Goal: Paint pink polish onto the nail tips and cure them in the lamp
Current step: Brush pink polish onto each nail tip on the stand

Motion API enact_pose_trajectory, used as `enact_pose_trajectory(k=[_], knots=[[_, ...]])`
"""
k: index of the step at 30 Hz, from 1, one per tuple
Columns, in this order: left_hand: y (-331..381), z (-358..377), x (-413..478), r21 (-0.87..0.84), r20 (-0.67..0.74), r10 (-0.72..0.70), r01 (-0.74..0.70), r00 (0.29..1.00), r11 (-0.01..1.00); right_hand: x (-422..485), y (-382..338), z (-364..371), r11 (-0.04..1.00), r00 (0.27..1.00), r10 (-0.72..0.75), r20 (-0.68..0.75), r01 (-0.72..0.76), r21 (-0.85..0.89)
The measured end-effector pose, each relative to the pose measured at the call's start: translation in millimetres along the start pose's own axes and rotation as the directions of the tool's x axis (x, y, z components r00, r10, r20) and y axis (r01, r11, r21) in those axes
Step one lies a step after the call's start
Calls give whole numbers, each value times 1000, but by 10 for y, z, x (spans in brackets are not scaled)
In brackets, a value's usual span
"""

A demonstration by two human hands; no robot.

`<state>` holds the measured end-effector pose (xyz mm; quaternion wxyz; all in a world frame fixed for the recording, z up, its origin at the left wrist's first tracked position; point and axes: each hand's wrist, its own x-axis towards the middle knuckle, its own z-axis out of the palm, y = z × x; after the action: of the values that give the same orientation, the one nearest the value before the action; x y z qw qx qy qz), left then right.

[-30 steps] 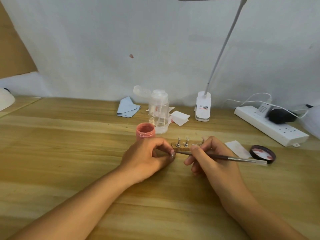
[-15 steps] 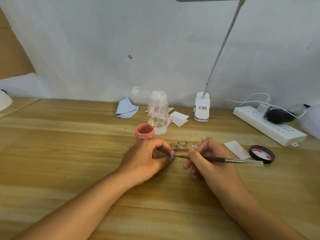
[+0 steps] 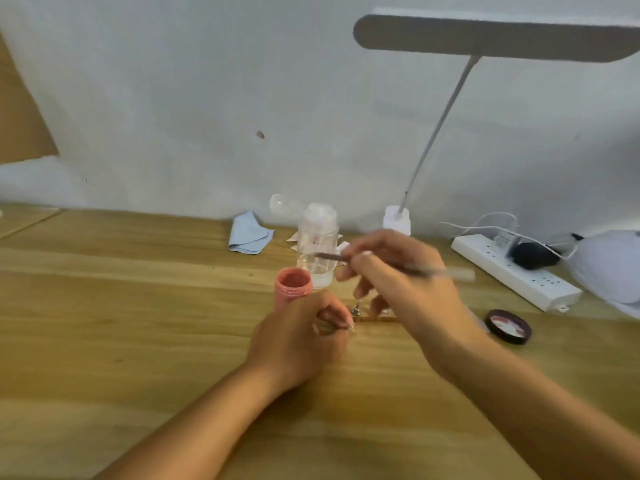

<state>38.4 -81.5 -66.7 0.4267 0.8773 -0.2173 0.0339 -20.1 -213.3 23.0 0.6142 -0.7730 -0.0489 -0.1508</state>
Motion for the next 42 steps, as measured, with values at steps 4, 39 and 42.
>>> enact_pose_trajectory(k=[4,39,42], knots=[[12,-54,-1,32,53,24,-26,998,999,449,-172,163,972,993,107,49,-94,-215],[28,9,69,43,40,29,-31,999,999,-288,558,-252,942,959,217,-179,-158,295],[15,20,73,42,36,38,-40,999,998,-294,613,-282,959,962,193,-193,-143,246]])
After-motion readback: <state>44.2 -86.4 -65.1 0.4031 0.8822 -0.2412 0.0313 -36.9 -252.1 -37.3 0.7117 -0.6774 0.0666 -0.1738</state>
